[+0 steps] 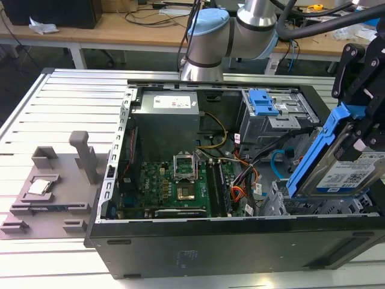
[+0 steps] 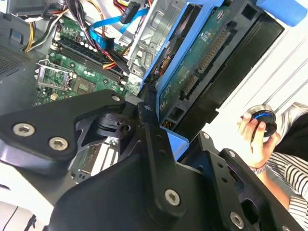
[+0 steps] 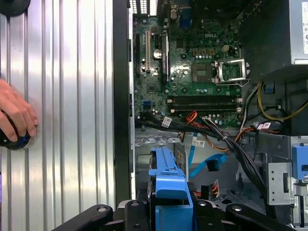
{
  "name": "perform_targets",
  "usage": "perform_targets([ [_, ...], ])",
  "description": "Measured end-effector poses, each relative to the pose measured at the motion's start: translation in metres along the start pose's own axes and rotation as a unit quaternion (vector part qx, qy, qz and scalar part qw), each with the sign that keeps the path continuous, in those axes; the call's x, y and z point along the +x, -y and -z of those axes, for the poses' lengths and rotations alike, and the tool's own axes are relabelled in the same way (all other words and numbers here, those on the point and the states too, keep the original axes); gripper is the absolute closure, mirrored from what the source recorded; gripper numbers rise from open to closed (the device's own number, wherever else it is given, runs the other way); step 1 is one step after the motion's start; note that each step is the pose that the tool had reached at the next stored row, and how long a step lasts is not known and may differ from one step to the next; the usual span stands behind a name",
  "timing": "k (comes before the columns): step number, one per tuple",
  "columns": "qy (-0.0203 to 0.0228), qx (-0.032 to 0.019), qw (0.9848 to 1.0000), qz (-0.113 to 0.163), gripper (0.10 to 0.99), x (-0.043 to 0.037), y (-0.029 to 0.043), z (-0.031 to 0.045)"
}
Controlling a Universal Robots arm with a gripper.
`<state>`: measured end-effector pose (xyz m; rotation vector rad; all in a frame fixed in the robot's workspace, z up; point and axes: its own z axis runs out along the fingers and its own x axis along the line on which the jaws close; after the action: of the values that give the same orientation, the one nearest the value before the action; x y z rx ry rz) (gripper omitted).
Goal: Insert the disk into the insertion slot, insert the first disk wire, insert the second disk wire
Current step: 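Insert the disk into the insertion slot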
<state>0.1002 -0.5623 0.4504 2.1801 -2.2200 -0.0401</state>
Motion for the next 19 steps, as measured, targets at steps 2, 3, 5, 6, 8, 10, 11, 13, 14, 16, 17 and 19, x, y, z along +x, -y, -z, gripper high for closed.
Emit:
perform_targets([
  [2,-0.0001,0.0000,1.0000,0.000,0.722,-0.0021,0.0000,-0.0005],
  [3,0.0000,0.0000,1.0000,0.000,0.722,-0.0032,0.0000,-0.0014],
  [5,0.0000,0.0000,1.0000,0.000,0.722,-0.0066,0.0000,-0.0028],
  [6,0.0000,0.0000,1.0000,0.000,0.722,-0.0089,0.0001,-0.0038],
  [8,-0.0001,0.0000,1.0000,0.000,0.722,-0.0121,0.0002,-0.0066],
  [10,0.0000,0.0000,1.0000,0.000,0.722,-0.0136,0.0003,-0.0095],
  [11,0.0000,0.0000,1.0000,0.000,0.722,-0.0142,0.0004,-0.0105],
  [13,0.0000,0.0000,1.0000,0.000,0.722,-0.0168,0.0005,-0.0148],
  [14,0.0000,0.0000,1.0000,0.000,0.722,-0.0170,0.0005,-0.0166],
  [16,-0.0001,0.0000,1.0000,0.000,0.722,-0.0171,0.0007,-0.0197],
  [17,0.0000,0.0000,1.0000,0.000,0.722,-0.0171,0.0007,-0.0209],
  [19,0.0000,0.0000,1.0000,0.000,0.722,-0.0171,0.0008,-0.0235],
])
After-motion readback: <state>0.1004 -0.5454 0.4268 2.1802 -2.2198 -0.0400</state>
